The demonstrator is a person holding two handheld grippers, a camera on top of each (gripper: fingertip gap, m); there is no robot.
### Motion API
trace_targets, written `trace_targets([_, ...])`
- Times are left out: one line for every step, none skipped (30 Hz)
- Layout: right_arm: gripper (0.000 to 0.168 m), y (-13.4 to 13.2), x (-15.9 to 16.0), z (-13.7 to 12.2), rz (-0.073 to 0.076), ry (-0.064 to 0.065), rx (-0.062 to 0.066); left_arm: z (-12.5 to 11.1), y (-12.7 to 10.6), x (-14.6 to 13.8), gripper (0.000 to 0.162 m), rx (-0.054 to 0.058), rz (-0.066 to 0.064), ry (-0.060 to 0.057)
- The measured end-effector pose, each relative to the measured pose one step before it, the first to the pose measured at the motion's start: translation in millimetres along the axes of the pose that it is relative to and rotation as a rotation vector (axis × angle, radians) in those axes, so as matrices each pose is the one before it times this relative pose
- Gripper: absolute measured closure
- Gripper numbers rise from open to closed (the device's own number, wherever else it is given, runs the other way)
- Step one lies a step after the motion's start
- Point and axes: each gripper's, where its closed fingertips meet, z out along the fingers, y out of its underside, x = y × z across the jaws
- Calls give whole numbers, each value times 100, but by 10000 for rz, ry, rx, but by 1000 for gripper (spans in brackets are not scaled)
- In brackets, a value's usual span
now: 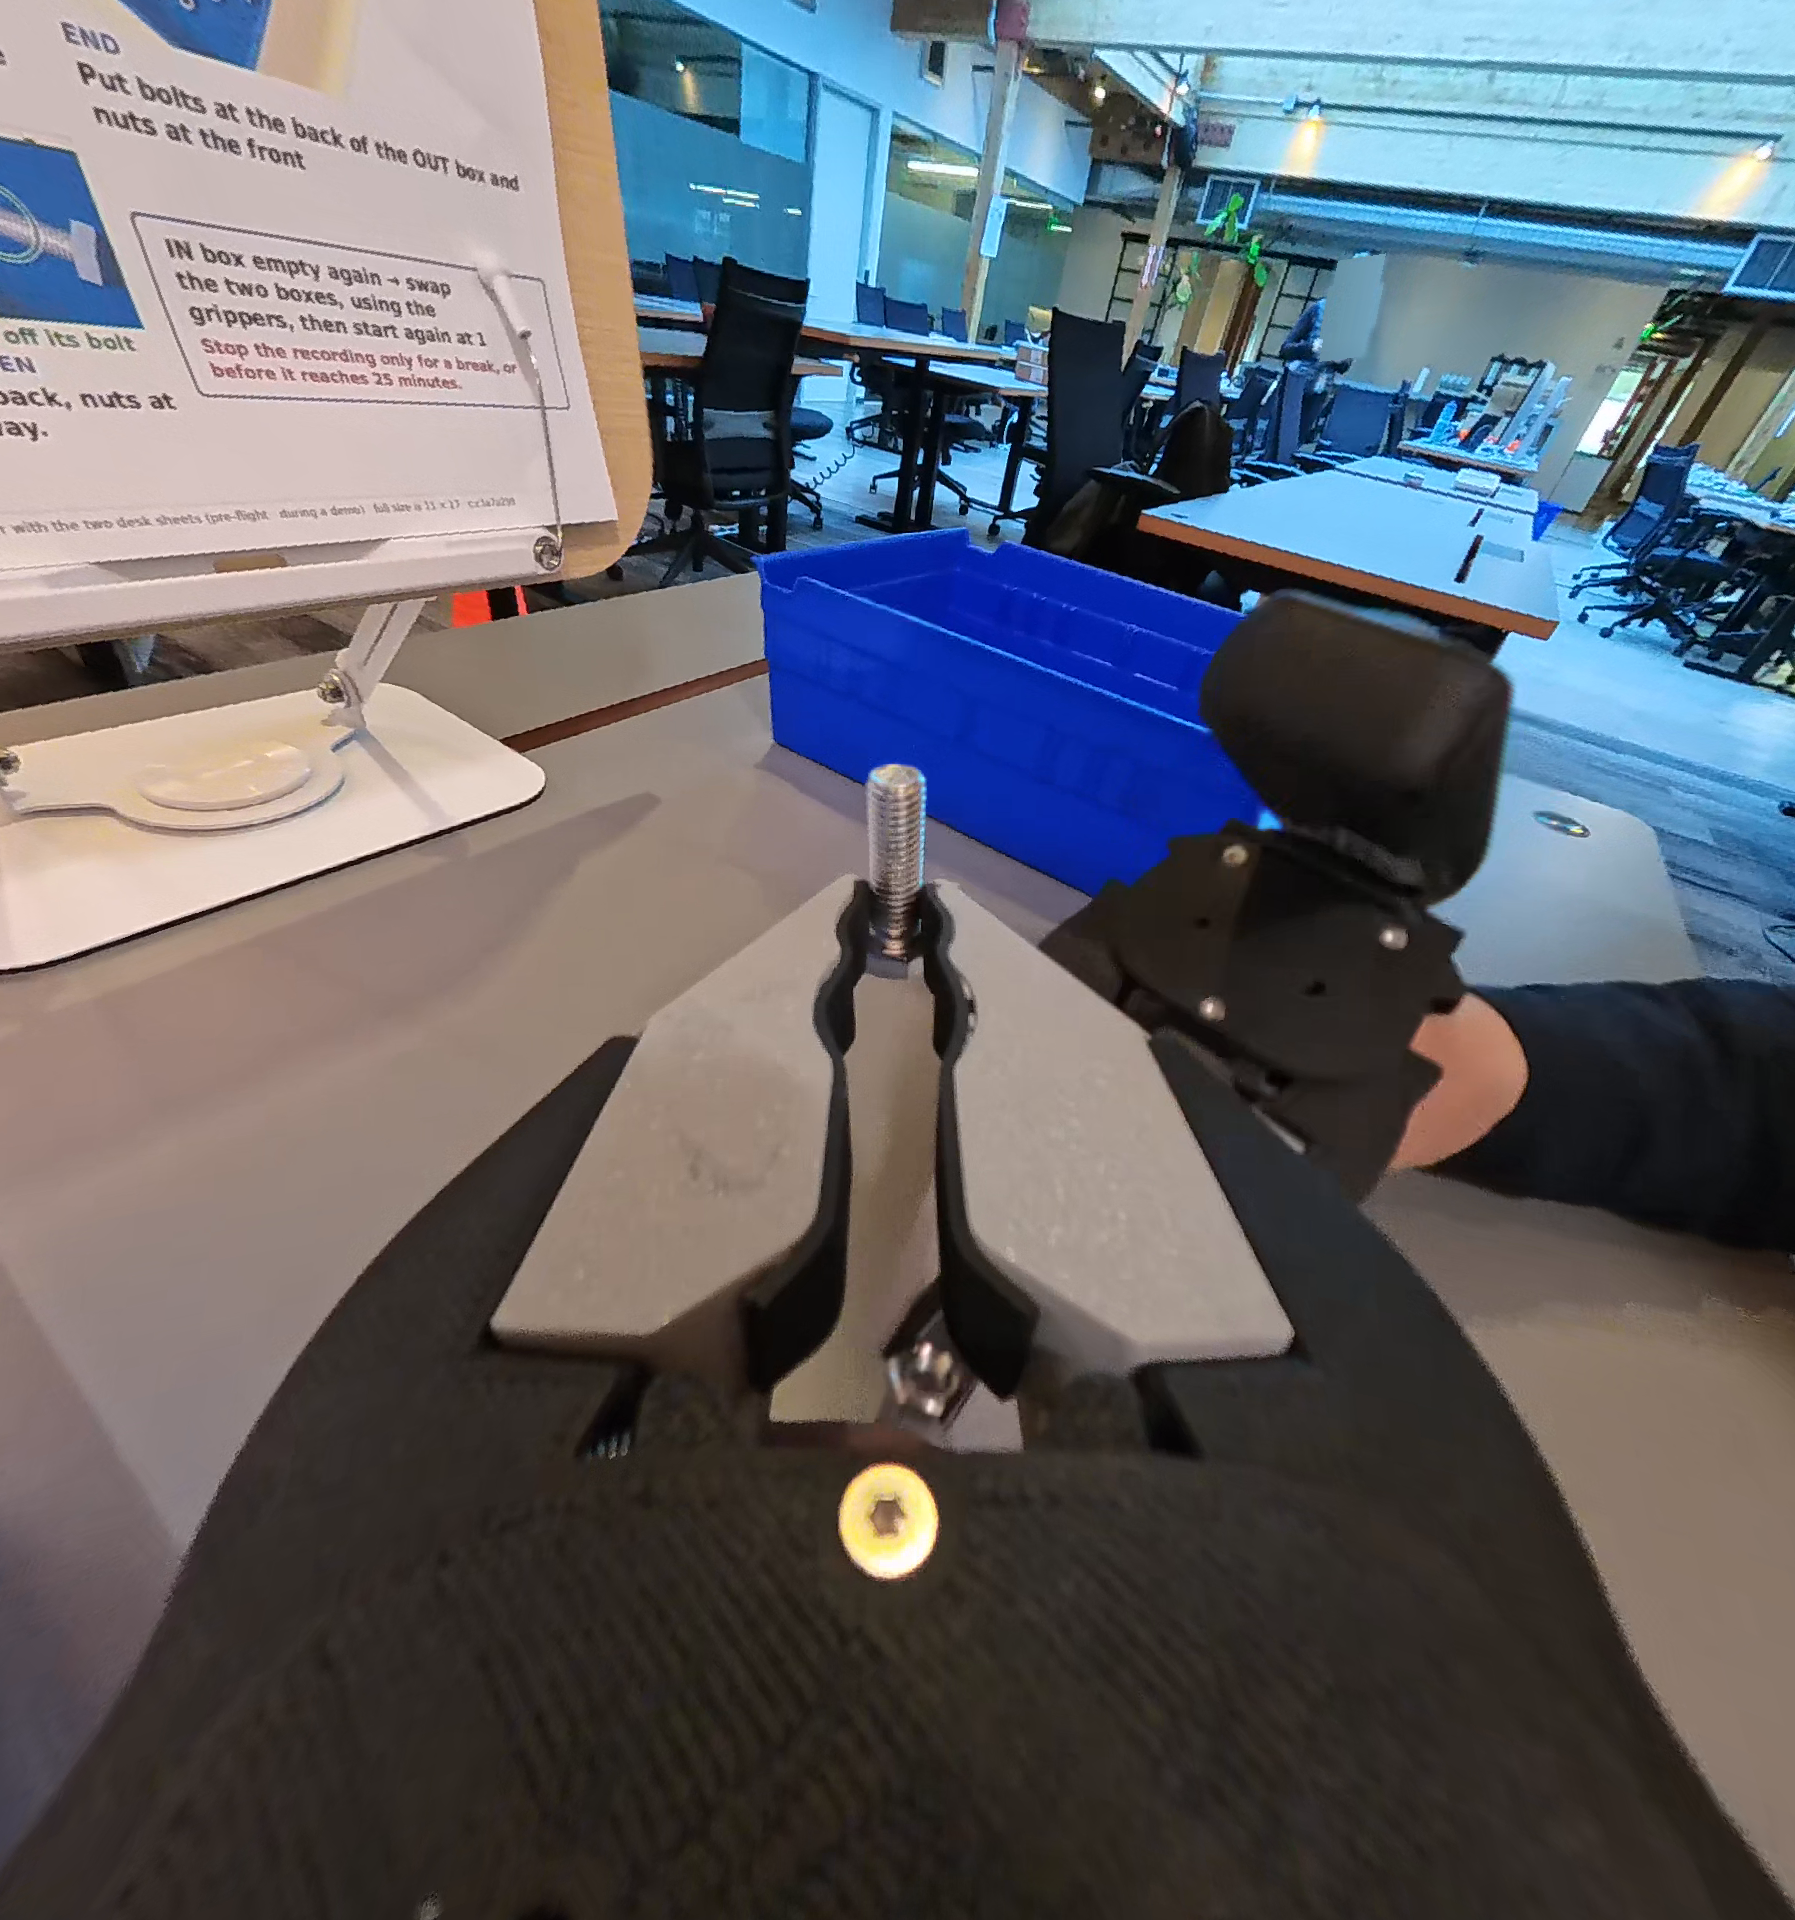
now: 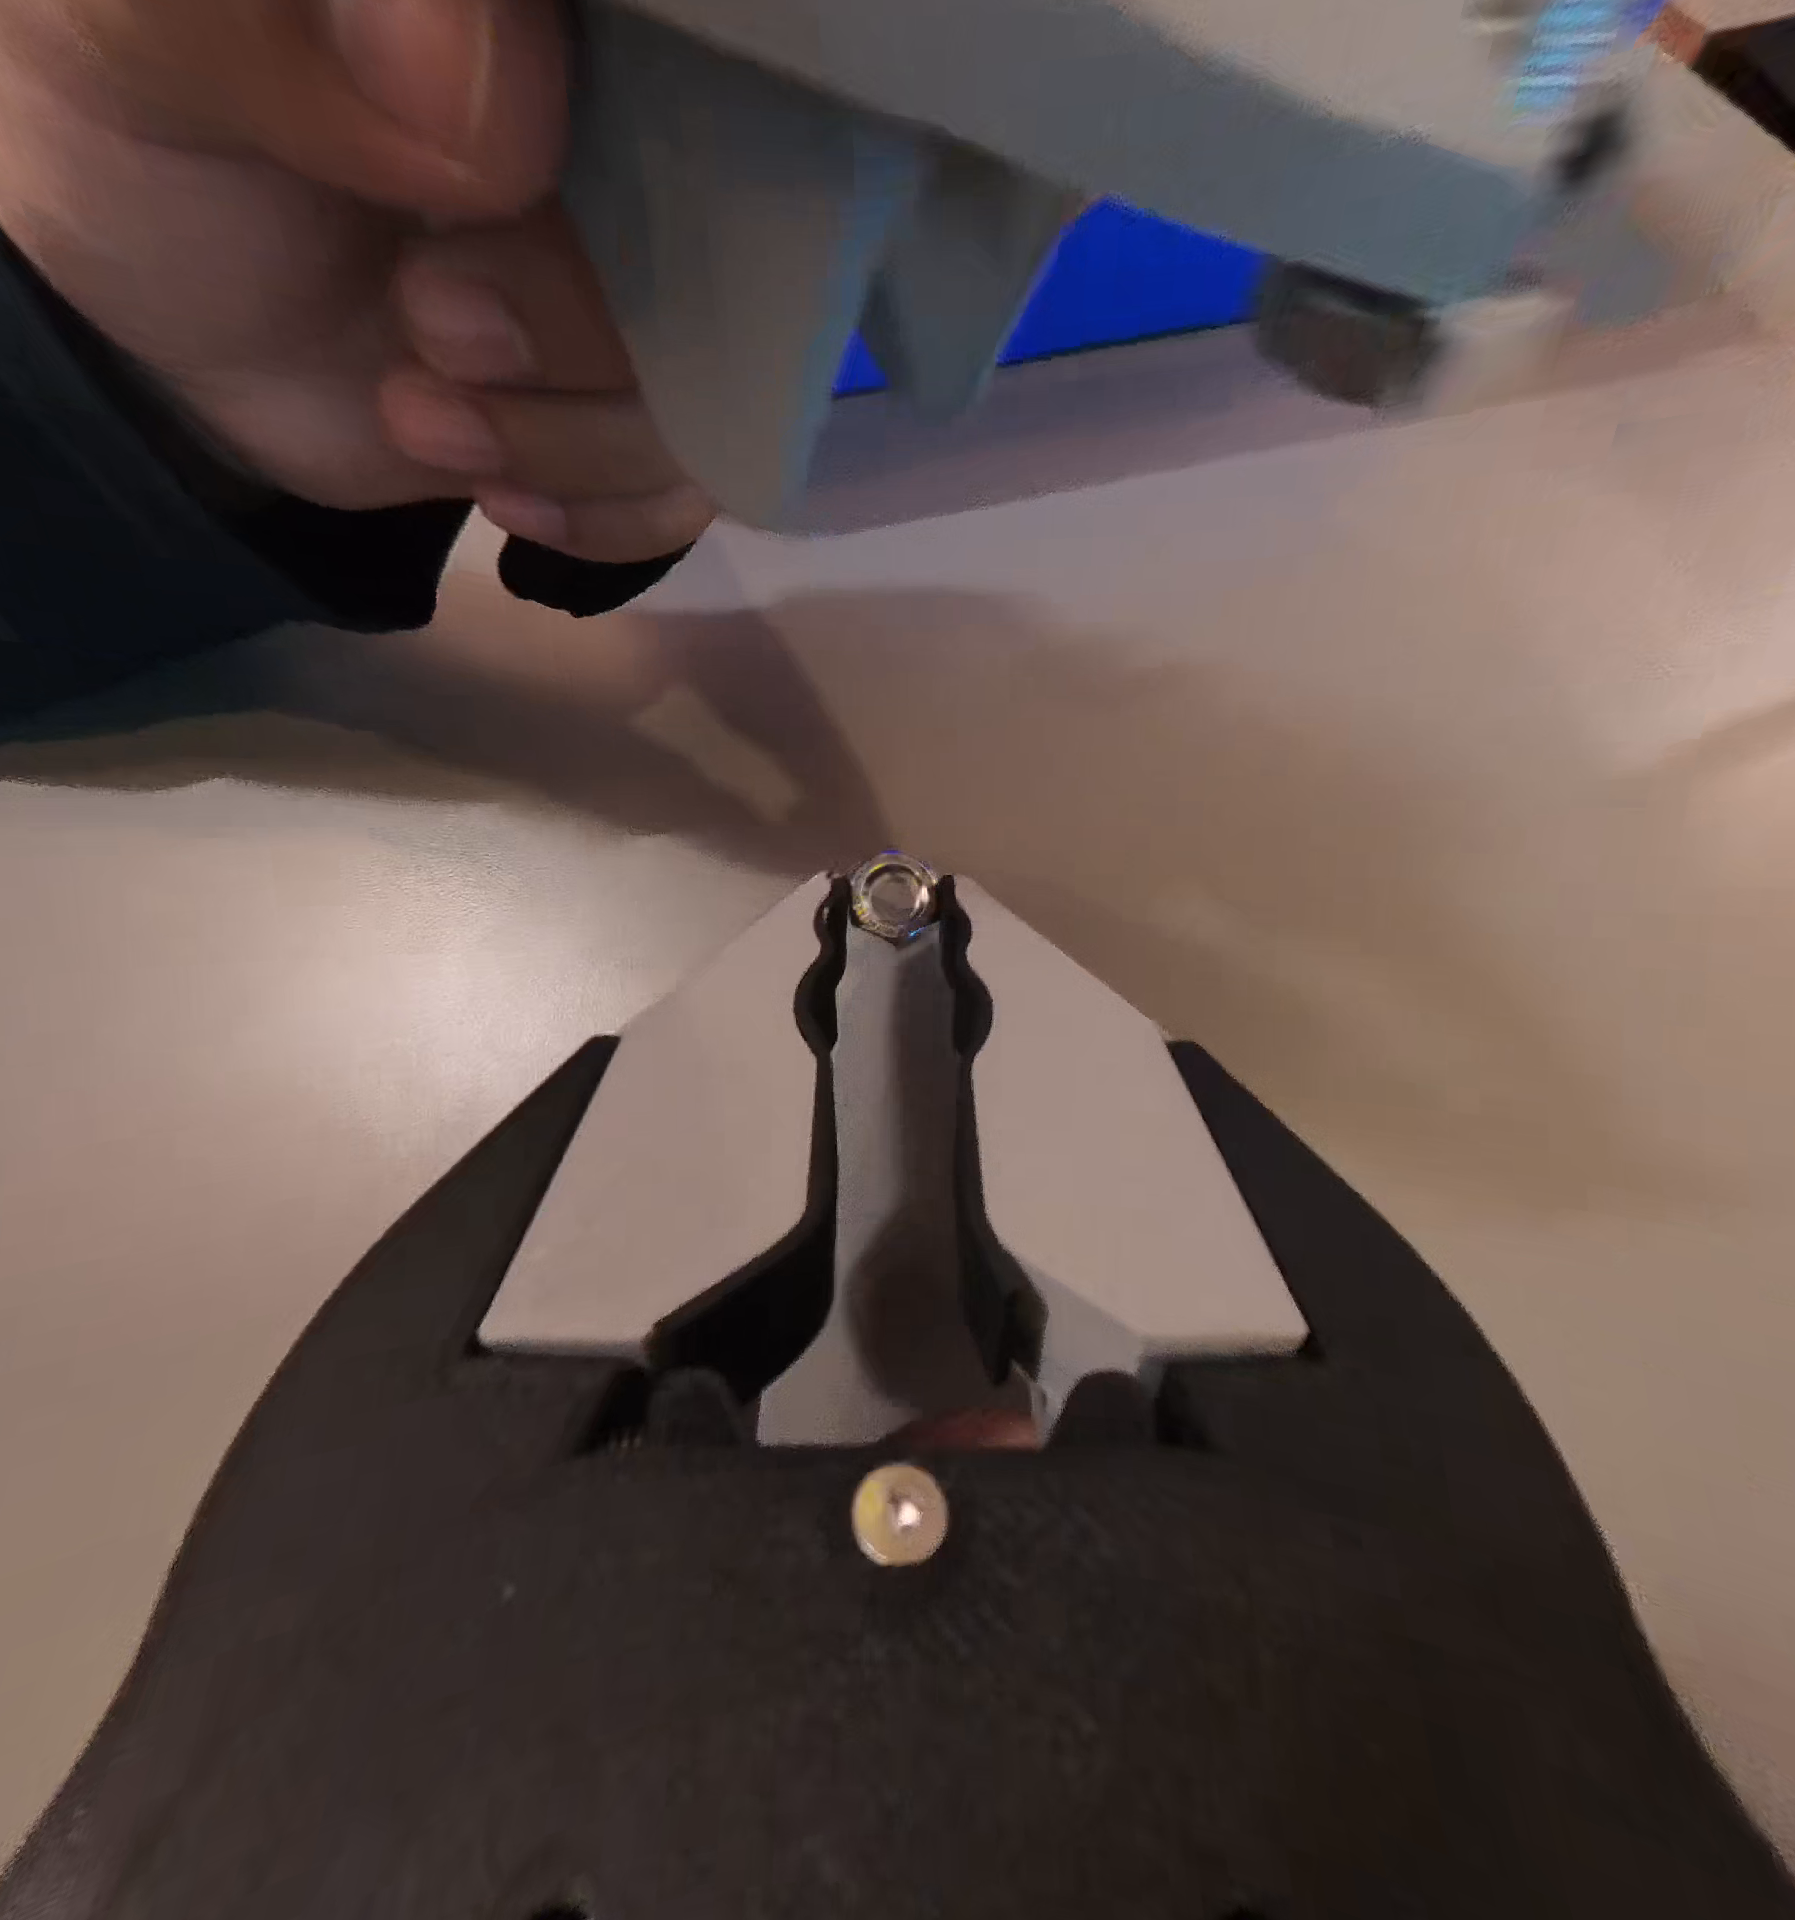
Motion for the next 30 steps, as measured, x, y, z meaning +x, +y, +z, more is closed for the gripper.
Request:
trace_targets([154,-7,421,-675,284,-62,240,18,110,-164,155,-16,-39,-37])
trace_targets([154,-27,625,-775,269,35,255,38,151,-82,155,-29,-67,29])
trace_targets([154,-79,831,-843,238,157,257,75,183,-113,155,-35,-72,12])
trace_targets([154,-200,969,-858,198,252,268,127,265,-115,155,-53,-38,7])
trace_targets([154,-387,1007,-844,185,292,313,167,349,-55,155,-99,0,37])
trace_targets([154,-584,932,-804,217,280,378,209,362,-86,155,-91,28,-14])
trace_targets([154,-729,761,-735,244,206,416,206,347,-39,155,-82,65,-2])
trace_targets([154,-783,498,-659,227,102,426,195,340,27,155,-103,85,23])
trace_targets([154,-758,299,-558,171,42,415,156,281,-18,155,-75,96,-22])
trace_targets([154,-631,200,-464,102,48,351,142,216,-33,155,-48,83,-48])
trace_targets([154,-477,170,-327,32,89,256,112,163,-30,155,-37,74,-45])
trace_targets([154,-354,167,-232,-41,132,190,87,107,5,155,-16,37,-25])
trace_targets([154,-290,126,-148,-97,148,151,79,61,35,155,-8,-18,1])
trace_targets([154,-191,72,-85,-120,137,102,68,52,127,155,-2,-56,68])
trace_targets([154,-105,16,-23,-123,108,52,77,76,172,155,-8,-60,101])
trace_targets([154,-46,-53,1,-110,61,31,89,123,20,155,-28,-22,3])
trace_targets([154,-9,-84,44,-83,25,13,91,161,-39,155,-62,19,-45])
trace_targets([154,60,-75,77,-45,14,-30,95,196,24,155,-84,22,12])
trace_targets([154,124,-51,94,-16,7,-64,90,176,120,155,-67,22,71])
trace_targets([154,111,-18,78,-23,17,-52,74,143,55,155,-56,27,30])
trace_targets([154,69,13,44,-52,38,-19,51,84,-2,155,-25,73,-25])
trace_targets([154,59,-9,26,-68,16,-33,25,70,14,155,-32,99,-19])
trace_targets([154,73,-79,6,-60,-43,-49,3,69,9,155,-62,86,-25])
trace_targets([154,22,-75,1,-31,-44,-25,2,46,62,155,-55,67,17])
trace_targets([154,-33,-63,-29,-5,-42,0,7,87,190,155,-65,45,108])
trace_targets([154,-36,-96,-33,7,-75,-7,30,110,146,155,-72,40,71])
trace_targets([154,-24,-114,-47,-1,-91,-22,43,96,76,155,-52,68,14])
trace_targets([154,-54,-107,-64,-37,-84,-18,53,118,82,155,-72,79,13])
trace_targets([154,-75,-118,-90,-79,-83,-9,54,97,114,155,-54,97,21])
trace_targets([154,-93,-145,-107,-97,-101,-15,52,27,115,155,-14,113,17])
